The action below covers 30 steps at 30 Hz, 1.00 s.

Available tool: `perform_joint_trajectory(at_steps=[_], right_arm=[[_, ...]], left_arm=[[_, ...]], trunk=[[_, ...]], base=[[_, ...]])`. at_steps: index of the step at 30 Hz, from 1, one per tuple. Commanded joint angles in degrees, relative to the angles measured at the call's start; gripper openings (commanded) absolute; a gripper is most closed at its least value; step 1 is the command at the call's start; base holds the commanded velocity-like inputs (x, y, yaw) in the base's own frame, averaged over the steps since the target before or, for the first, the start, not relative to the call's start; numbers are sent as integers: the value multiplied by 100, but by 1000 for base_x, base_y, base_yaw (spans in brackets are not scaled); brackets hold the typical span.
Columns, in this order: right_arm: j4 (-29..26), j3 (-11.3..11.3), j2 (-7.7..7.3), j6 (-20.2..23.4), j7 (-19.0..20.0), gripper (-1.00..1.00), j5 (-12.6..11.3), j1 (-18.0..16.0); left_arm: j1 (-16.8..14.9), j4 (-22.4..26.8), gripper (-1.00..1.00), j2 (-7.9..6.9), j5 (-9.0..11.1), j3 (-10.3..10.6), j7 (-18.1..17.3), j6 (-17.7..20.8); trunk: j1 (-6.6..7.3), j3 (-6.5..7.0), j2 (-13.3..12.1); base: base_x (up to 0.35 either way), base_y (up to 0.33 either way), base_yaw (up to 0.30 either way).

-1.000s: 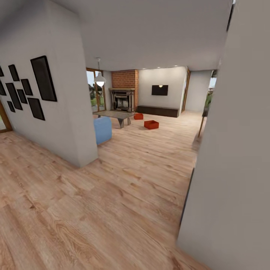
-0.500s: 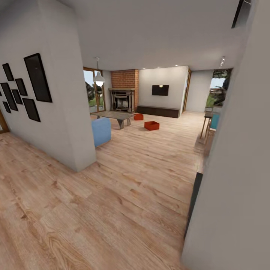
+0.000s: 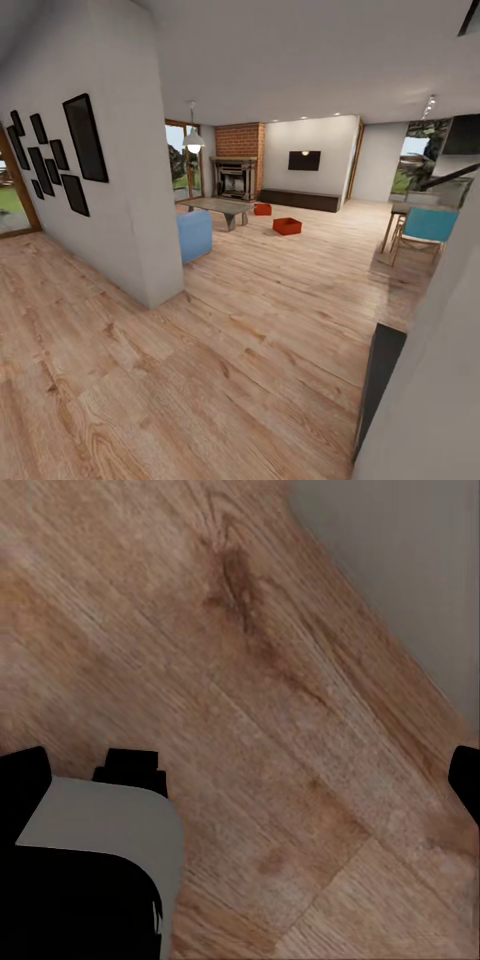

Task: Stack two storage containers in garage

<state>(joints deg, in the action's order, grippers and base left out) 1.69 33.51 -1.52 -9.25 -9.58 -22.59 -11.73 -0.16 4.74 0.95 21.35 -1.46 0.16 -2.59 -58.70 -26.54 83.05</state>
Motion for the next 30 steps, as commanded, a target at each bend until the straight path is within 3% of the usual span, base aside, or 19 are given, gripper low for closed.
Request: perform_joint_trajectory(at_steps=[1,8,30], right_arm=[[16,48,3,-32,0,100,-49,-5],[16,50,-3,-32,6,100,-39,-5],[16,59,-7,-26,9,100,-33,-5]], left_arm=[[-2,1,100,2,20,-12,2,-11],[-2,1,100,2,27,-12,2,3],[-2,0,100,-6,27,-12,2,40]], trunk=[[-3,-5,2],[-3,-5,2],[-3,-5,2]], base=[[322,0,278],[322,0,181],[322,0,5]])
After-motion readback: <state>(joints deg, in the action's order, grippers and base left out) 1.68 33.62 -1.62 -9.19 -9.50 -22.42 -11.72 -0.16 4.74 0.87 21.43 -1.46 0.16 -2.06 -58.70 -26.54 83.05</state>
